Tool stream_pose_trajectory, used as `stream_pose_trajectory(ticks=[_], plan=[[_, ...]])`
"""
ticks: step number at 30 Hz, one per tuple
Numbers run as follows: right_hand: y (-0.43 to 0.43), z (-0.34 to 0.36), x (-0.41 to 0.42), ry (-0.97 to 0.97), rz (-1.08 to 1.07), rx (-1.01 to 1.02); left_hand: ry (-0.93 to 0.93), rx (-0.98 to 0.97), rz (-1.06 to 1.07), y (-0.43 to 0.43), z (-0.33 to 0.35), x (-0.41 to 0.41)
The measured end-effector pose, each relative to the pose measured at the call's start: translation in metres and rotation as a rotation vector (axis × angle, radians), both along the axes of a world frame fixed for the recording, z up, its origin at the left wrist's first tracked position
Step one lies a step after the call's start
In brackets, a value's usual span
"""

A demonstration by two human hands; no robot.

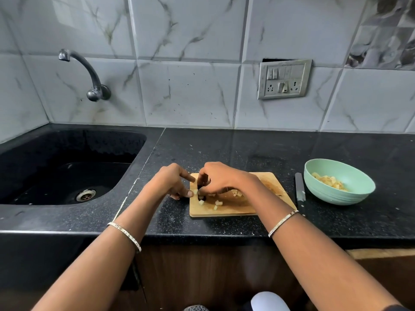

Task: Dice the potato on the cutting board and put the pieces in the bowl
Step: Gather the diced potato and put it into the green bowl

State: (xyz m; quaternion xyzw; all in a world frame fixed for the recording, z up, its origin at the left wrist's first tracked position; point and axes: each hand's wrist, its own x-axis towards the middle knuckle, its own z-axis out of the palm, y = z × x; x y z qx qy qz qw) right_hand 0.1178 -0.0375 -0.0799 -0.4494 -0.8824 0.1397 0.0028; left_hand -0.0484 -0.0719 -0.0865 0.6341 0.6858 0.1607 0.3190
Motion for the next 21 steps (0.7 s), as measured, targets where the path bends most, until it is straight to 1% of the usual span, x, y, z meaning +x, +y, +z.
stream_pose_trajectory(ticks=[2, 6, 13, 17, 21], plan=[[0.002, 0.003, -0.003, -0.047, -0.008, -0.003, 0.002, 0.004, 0.0, 0.0, 0.0, 0.0], [-0.007, 0.004, -0.01, -0.071, -0.044, -0.039, 0.037, -0.003, -0.001, 0.004, 0.001, 0.003], [-0.016, 0.005, -0.012, -0.112, -0.019, 0.015, 0.06, -0.006, 0.017, 0.004, -0.001, 0.004], [-0.009, 0.007, -0.001, 0.018, -0.073, 0.061, 0.092, -0.007, 0.014, 0.005, -0.003, 0.005], [-0.002, 0.011, 0.018, 0.093, -0.108, 0.077, 0.126, -0.009, -0.003, 0.007, -0.002, 0.005]])
